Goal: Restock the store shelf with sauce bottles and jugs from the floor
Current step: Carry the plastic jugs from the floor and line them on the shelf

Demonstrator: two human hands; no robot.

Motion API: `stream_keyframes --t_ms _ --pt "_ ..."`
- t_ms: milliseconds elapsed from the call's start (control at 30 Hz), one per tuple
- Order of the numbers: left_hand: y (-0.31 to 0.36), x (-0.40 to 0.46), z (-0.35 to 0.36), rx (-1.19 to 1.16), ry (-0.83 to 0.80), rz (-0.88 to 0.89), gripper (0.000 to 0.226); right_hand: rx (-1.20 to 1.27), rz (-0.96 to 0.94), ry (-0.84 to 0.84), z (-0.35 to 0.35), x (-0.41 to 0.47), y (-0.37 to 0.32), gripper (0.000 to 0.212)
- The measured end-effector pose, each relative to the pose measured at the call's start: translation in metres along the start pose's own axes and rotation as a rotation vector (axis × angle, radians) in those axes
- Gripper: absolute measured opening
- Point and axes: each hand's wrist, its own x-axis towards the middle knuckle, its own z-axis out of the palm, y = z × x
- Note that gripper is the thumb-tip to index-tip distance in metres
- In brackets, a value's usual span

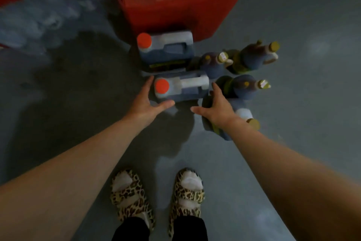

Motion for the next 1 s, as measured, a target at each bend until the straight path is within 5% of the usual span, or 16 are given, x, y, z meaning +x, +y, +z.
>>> stream_keyframes --t_ms 300,533,733,900,1000 --pt "-0.021 0.038 -0.001 -0.111 0.034 0.152 0.078 0.157 -0.108 -0.035 0.036 0.024 0.024 0.114" --pt "-0.037 0.036 -0.025 -0.177 -0.027 0.191 0.084 0.134 -0.093 -0.068 0.049 0.030 0.024 0.110" --pt "-0.051 0.050 -0.030 -0.062 -0.164 0.202 0.124 0.127 -0.101 -0.055 0.057 0.056 0.032 0.105" --pt "-0.052 0.062 -0.023 0.041 -0.055 0.264 0.109 0.160 -0.053 -0.144 0.050 0.076 0.036 0.098" --pt "-0.049 0.066 -0.026 0.050 -0.048 0.284 0.109 0.204 -0.016 -0.164 0.048 0.079 0.032 0.113"
